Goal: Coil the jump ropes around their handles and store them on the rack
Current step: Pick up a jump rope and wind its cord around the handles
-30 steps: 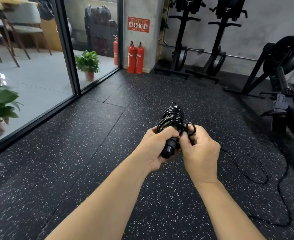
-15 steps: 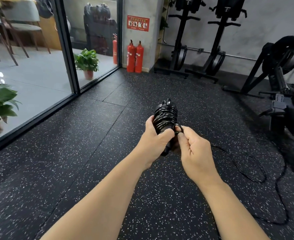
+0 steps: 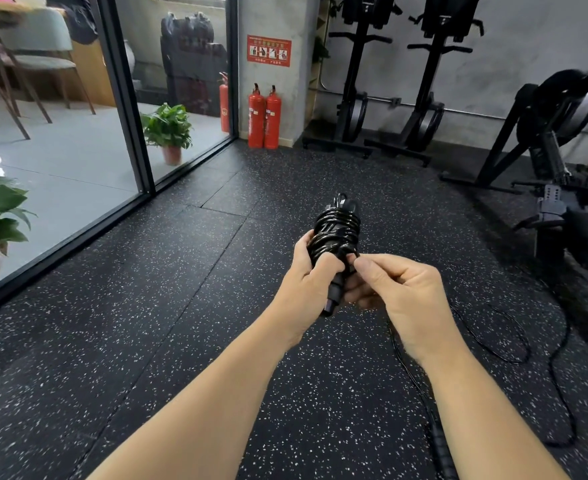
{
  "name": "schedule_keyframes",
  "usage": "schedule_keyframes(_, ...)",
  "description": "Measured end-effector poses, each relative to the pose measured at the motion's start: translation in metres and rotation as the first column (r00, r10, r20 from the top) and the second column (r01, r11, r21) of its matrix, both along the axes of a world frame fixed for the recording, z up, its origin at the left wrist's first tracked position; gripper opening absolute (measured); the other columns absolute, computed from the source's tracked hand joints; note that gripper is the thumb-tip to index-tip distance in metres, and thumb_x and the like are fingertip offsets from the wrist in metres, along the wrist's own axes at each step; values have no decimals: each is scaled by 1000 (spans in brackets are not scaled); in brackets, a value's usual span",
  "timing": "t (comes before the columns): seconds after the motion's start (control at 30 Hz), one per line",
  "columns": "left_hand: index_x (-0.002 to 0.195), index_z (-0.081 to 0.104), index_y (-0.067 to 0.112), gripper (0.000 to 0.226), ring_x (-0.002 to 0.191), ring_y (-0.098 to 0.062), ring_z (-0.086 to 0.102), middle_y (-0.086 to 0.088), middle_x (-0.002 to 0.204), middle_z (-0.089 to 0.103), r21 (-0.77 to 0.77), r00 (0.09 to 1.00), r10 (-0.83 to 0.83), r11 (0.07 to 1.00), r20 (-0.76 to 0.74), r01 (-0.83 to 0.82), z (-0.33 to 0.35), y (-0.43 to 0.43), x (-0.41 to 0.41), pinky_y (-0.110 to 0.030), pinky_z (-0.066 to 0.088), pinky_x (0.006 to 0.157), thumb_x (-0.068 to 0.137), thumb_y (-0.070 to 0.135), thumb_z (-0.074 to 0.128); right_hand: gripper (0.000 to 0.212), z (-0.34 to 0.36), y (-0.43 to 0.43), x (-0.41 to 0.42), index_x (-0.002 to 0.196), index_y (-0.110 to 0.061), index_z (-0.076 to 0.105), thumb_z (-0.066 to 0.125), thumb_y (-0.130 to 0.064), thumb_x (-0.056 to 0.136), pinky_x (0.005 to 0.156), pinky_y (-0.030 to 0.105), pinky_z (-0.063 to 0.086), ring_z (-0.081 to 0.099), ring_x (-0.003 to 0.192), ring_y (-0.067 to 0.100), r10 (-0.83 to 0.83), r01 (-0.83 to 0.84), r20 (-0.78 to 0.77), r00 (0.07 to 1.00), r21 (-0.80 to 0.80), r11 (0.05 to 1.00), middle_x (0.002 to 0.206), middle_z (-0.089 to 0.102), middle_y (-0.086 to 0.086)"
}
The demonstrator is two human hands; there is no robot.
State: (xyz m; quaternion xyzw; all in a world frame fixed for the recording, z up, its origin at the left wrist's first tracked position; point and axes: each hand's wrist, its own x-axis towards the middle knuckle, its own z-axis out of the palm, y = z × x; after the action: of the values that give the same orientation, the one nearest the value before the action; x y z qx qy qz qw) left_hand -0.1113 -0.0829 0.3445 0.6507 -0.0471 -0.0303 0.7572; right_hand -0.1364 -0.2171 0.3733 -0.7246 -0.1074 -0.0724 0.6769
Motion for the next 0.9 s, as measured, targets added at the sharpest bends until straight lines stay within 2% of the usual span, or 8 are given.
schedule_keyframes(0.13, 142, 35, 29, 75, 61, -7, 57, -1, 91, 62, -76, 998, -56, 996, -5, 56, 4, -1, -4, -24, 44, 49, 69, 36, 52, 9, 1, -1, 1, 79, -7, 74, 67, -9, 85, 50, 23, 49, 64, 57, 16, 25, -8, -140, 990, 126, 992, 68, 70, 11)
schedule_keyframes(0.3, 140, 39, 18, 92, 61, -8, 59, 1, 87, 63, -87, 998, -64, 994, -21, 62, 2, -8, -4, -20, 45, 50, 59, 54, 63, 3, 2, -3, 0, 80, -2, 73, 73, -4, 78, 48, 22, 47, 62, 54, 15, 1, 13, -137, 991, 98, 995, 64, 68, 12)
schedule_keyframes(0.43, 139, 41, 26, 72, 55, -12, 56, -3, 91, 63, -96, 997, -66, 993, -45, 62, 3, -14, -4, -19, 41, 44, 70, 39, 58, 12, 0, -3, -1, 82, 4, 69, 77, -1, 75, 46, 19, 45, 59, 50, 12, -73, 78, -107, 992, 44, 996, 61, 67, 10)
schedule_keyframes(0.53, 140, 41, 24, 63, 52, -8, 57, -7, 97, 61, -134, 994, -91, 988, -57, 83, 6, -17, -6, -17, 41, 43, 78, 32, 53, 11, 1, -2, -3, 79, 3, 69, 78, 0, 74, 46, 17, 45, 60, 48, 12, -131, 132, -66, 989, 15, 991, 61, 68, 9)
schedule_keyframes(0.63, 140, 41, 21, 42, 46, -5, 57, -12, 97, 62, -170, 991, -113, 980, -77, 99, 8, -20, -9, -15, 41, 41, 98, 19, 45, 8, -1, -3, -4, 76, -7, 71, 79, -9, 77, 54, 32, 55, 67, 57, 26, -201, 198, -10, 980, -111, 974, 65, 71, 8)
schedule_keyframes(0.73, 141, 41, 26, 41, 62, -9, 64, -19, 116, 67, -160, 990, -113, 982, -87, 98, 5, -20, -7, -18, 47, 48, 101, 20, 41, 15, -5, -3, -3, 75, -21, 68, 78, -31, 78, 65, 48, 56, 69, 62, 22, -259, 268, 69, 963, -277, 923, 66, 71, -2)
schedule_keyframes(0.8, 142, 41, 28, 41, 78, -13, 67, -20, 124, 65, -141, 990, -112, 985, -86, 100, 5, -19, -7, -19, 49, 51, 102, 22, 41, 23, -5, -2, -5, 74, -24, 64, 74, -44, 78, 63, 46, 55, 67, 61, 16, -298, 325, 130, 946, -366, 872, 64, 69, -7)
schedule_keyframes(0.9, 139, 45, 29, 40, 93, -17, 66, -14, 123, 67, -146, 990, -106, 985, -89, 93, 4, -20, -7, -20, 51, 58, 100, 27, 45, 25, -3, 2, -9, 73, -24, 62, 69, -46, 82, 59, 43, 52, 63, 61, 14, -320, 393, 230, 919, -481, 784, 61, 64, -10)
